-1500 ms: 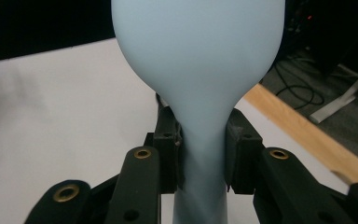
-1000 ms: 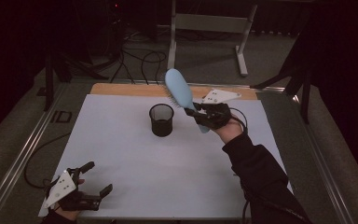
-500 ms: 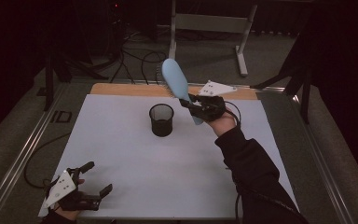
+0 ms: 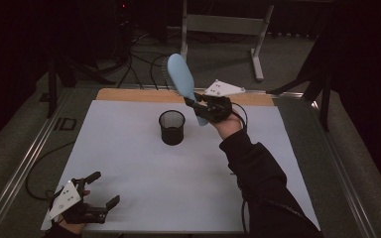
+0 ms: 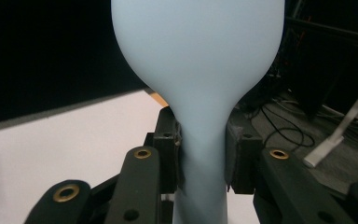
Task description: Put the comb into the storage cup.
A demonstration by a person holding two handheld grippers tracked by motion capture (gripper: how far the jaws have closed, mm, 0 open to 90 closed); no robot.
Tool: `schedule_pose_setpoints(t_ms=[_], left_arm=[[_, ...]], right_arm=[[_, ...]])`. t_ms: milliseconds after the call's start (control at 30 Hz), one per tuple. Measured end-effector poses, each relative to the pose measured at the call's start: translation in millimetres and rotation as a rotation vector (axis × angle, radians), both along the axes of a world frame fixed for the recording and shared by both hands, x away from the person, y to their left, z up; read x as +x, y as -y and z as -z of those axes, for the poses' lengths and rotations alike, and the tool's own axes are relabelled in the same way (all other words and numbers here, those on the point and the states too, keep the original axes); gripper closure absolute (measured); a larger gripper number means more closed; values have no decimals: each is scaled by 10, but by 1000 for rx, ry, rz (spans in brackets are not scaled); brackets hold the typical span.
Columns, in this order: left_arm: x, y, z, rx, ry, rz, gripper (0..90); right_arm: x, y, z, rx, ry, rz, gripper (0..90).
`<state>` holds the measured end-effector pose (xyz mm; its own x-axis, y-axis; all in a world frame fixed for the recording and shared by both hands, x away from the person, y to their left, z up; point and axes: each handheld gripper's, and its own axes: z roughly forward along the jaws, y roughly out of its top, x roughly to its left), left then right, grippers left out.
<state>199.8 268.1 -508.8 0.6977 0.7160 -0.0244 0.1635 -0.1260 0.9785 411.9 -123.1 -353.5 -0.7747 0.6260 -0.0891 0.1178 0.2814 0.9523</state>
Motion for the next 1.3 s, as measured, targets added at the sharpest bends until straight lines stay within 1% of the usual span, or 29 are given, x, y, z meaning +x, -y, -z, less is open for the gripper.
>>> schedule_pose_setpoints(t_ms=[100,133,167,200,233,300,333,367,400,433,567,600,633,667,733,767,833,867,1000,1100,1133,1200,1233,1300], left_arm=[[2,0,0,-1,0,1,0],[1,0,0,-1,0,0,0],[1,-1,0,-1,0,0,0],[1,-2,0,-2,0,0,0],[1,-3,0,-2,0,-1,0],[2,-4,0,-2,0,-1,0],[2,-4,0,-3,0,0,0],[2,-5,0,-2,0,0,0],[2,-5,0,-3,1,1,0],[1,-5,0,-3,1,1,0],[1,-7,0,-4,2,2,0],[1,-7,-1,-5,2,3,0],[1,-8,-2,-4,3,3,0],[1,-8,-2,-4,4,3,0],[2,-8,-1,-6,3,5,0],[3,-8,-1,-5,2,5,0],[4,-9,0,-7,2,6,0],[6,-9,1,-8,2,6,0],[7,-4,1,-7,2,8,0],[7,-5,1,-7,3,9,0],[7,-6,0,-9,3,9,0],[6,-8,0,-11,3,10,0],[6,-8,1,-12,4,10,0],[6,-8,0,-12,4,12,0]], right_arm=[[34,-27,-9,23,3,8,705],[51,-38,-10,33,-2,9,705],[55,-59,-12,39,-9,24,705],[76,-63,-8,38,-1,20,706],[95,-73,-5,44,-3,19,705],[122,-103,0,45,3,30,705],[129,-127,-1,54,-11,37,705],[151,-136,2,53,3,32,705],[163,-154,2,56,5,38,705],[179,-168,2,65,1,31,706],[219,-233,13,89,11,46,705],[225,-250,17,101,4,49,705],[237,-259,26,113,3,40,705],[241,-271,37,118,12,43,705],[266,-287,59,135,8,32,705],[273,-300,74,135,17,39,705],[296,-319,99,139,7,41,705],[309,-330,118,141,19,44,706],[359,-387,181,167,16,40,706],[393,-439,223,175,10,41,706],[399,-459,235,174,16,47,705],[416,-494,255,179,7,37,705],[416,-513,263,173,13,42,705],[426,-542,279,179,8,32,706]])
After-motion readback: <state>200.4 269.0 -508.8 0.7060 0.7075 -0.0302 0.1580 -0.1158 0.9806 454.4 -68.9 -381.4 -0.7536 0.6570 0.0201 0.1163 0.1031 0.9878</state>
